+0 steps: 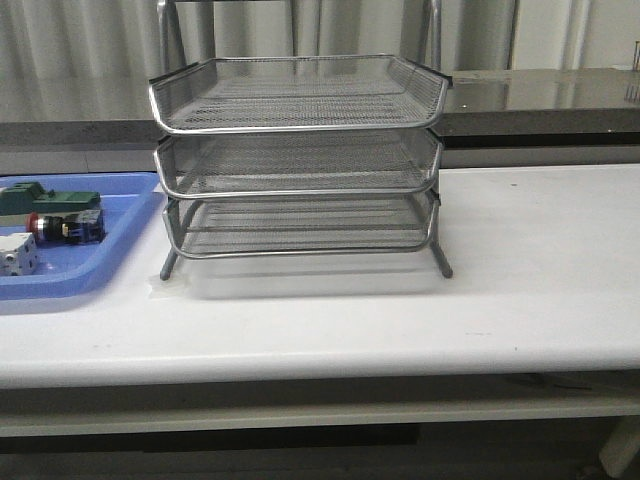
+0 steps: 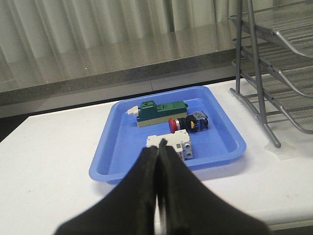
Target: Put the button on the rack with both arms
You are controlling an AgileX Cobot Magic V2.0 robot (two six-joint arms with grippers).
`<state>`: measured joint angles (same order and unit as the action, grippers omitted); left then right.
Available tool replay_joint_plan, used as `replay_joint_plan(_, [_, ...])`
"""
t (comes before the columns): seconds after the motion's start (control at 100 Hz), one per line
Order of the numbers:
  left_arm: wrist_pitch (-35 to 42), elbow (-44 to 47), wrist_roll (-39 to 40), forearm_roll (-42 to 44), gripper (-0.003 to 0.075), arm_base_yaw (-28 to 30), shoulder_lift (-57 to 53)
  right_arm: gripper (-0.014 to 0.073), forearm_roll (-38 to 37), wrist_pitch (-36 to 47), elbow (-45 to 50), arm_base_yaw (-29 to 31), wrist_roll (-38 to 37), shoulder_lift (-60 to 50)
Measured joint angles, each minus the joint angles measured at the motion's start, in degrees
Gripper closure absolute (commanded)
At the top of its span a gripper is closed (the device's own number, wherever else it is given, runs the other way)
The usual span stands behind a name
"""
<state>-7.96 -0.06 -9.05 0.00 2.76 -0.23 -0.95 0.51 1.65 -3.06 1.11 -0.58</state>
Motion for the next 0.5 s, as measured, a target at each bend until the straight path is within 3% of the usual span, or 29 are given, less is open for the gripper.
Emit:
replay_joint_plan(0.24, [0.0,0.0,0.0,0.0,0.0741,0.0,0.0,0.0654,4.36,-6.75,-7.57,0.0,0.0,2.76])
replay_joint_plan(0.5, [0.0,0.0,0.0,0.0,0.0741,0.0,0.0,0.0654,6.72,-22.17,-25.34,0.0,0.0,21.16])
